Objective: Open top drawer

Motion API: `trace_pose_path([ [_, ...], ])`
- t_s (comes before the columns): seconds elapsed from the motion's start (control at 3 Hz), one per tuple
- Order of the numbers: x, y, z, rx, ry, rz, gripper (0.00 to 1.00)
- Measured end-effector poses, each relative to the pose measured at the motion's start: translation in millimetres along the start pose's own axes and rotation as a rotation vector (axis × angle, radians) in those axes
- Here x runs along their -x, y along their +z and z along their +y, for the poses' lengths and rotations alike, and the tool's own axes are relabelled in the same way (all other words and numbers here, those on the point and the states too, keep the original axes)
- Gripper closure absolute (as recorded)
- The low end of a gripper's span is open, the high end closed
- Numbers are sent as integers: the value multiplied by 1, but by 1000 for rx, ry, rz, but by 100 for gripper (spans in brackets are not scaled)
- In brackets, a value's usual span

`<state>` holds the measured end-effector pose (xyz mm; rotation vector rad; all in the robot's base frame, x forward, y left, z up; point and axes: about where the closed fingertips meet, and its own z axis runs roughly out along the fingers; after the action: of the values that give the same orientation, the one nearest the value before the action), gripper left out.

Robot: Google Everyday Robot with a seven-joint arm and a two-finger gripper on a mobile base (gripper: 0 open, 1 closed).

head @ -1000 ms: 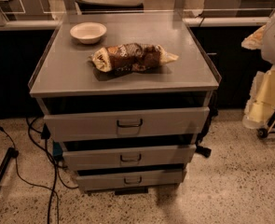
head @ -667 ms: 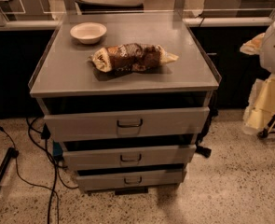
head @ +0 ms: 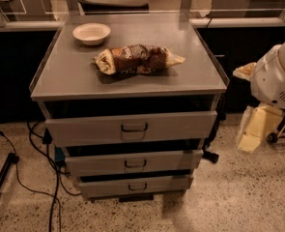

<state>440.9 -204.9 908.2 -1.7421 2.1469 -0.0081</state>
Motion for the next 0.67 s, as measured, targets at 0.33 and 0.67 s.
trace_pose_path([
  [0.33,0,50,10,50,5,-32,0],
  [0.67,0,94,21,102,7,-53,0],
])
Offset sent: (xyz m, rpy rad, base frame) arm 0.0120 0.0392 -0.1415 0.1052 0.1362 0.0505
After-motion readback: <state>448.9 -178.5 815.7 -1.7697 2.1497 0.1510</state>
